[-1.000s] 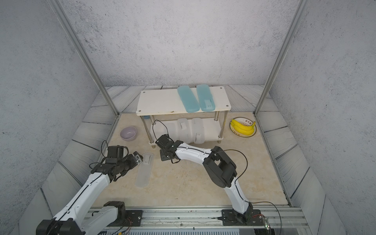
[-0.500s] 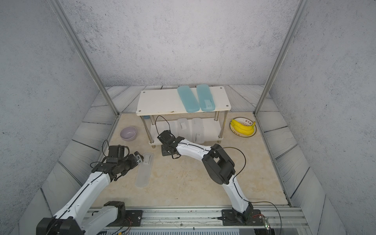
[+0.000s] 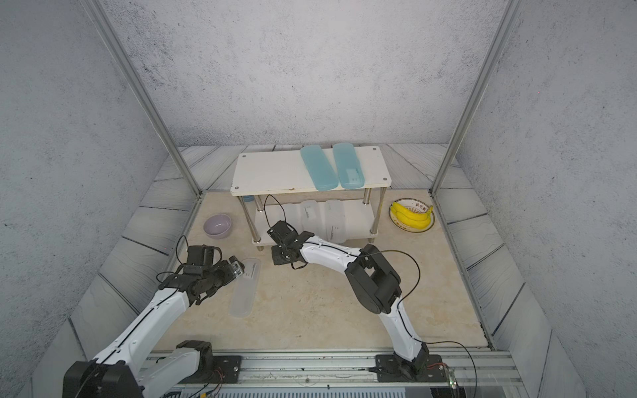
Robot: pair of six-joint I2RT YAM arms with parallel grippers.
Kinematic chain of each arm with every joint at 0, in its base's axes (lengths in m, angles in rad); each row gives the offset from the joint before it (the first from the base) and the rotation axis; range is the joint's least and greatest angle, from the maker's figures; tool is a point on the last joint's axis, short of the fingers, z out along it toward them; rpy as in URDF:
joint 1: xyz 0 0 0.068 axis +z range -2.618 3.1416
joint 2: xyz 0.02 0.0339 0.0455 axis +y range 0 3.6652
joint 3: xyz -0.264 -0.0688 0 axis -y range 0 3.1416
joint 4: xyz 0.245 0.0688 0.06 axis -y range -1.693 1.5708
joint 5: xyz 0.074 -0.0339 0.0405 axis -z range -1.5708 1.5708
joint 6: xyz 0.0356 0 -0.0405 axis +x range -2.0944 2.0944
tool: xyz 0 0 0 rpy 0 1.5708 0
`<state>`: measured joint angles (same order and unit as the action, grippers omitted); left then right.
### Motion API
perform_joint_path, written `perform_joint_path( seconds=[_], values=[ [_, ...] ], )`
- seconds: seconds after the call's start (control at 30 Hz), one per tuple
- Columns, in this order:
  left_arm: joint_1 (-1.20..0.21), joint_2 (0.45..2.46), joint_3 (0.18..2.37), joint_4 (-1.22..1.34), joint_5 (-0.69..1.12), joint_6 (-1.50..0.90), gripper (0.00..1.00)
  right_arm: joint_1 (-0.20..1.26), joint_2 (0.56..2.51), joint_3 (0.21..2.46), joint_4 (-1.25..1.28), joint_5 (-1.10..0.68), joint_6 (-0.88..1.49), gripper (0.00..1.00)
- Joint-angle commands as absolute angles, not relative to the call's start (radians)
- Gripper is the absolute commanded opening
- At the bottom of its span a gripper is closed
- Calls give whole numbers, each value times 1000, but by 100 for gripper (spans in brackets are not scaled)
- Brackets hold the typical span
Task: Place the pencil cases on the shelf according to color
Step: Place the pencil case on the shelf, then move the pencil case to the center of the board.
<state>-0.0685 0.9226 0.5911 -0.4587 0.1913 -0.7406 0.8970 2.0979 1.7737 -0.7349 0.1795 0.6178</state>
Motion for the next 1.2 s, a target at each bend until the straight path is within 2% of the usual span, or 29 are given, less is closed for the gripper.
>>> perform_joint_path(
  seconds=[0.0,0.13,0.37,0.47,0.63,0.8,0.83,1.17],
  values=[
    [-62,924,586,-443,183,-729,99,907,2031,1738,-724,209,620,92],
    [-62,941,592,-434,189,-732,99,914,2005,1706,-730,226,616,85],
    [-61,960,583,-420,198,-735,99,943,1912,1589,-704,261,583,66],
    [-63,967,583,-422,209,-742,99,950,1889,1544,-701,260,580,54],
    [-65,973,591,-429,206,-728,99,973,1861,1461,-625,221,579,21],
    [-68,979,613,-458,190,-715,99,982,1909,1422,-485,142,666,2],
    [-68,976,613,-459,189,-714,99,982,1924,1427,-462,138,669,0],
    [-74,963,623,-492,150,-685,99,968,2086,1605,-447,135,681,0]
  ],
)
